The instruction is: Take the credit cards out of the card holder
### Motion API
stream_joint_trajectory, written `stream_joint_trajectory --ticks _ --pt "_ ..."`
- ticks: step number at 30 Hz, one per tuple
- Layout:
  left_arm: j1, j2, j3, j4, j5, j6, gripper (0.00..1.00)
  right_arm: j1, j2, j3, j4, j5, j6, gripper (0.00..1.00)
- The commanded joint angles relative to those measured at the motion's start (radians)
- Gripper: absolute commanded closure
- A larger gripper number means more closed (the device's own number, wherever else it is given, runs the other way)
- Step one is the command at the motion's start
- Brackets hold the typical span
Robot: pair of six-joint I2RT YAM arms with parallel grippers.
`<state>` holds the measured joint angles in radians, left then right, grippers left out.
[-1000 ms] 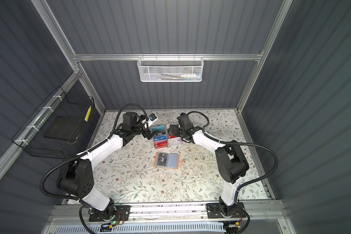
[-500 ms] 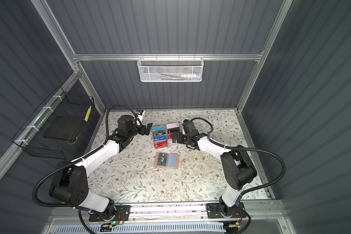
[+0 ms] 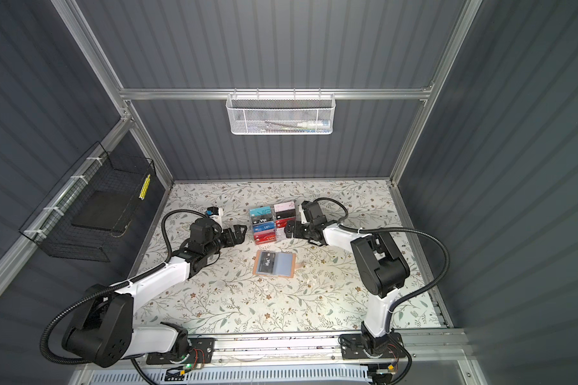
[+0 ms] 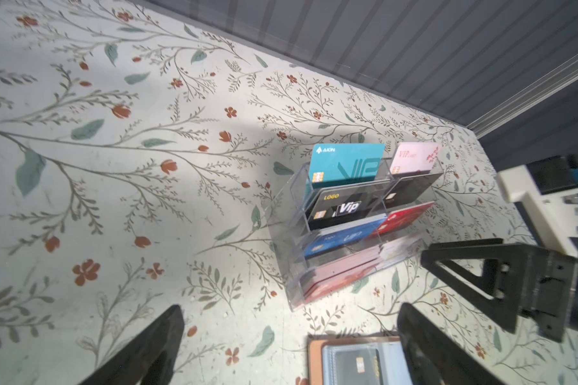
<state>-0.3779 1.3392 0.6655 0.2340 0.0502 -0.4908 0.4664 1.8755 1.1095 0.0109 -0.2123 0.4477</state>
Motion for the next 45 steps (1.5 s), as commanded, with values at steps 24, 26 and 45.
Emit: stream_joint_trajectory --ticks 24,26,45 --pt "0.003 -0.133 -0.179 0.106 0.166 -0.225 0.00 0.069 -0.105 -0.042 0.024 -0.028 0.061 0.01" --pt "0.004 -0.131 -0.203 0.154 0.209 -0.253 0.00 0.080 -0.167 -0.079 0.015 -0.028 0.079 0.01" --pt "-0.008 0.046 -0.377 0.722 0.451 -0.656 0.00 0.178 -0.223 -0.386 0.417 -0.319 0.224 0.01"
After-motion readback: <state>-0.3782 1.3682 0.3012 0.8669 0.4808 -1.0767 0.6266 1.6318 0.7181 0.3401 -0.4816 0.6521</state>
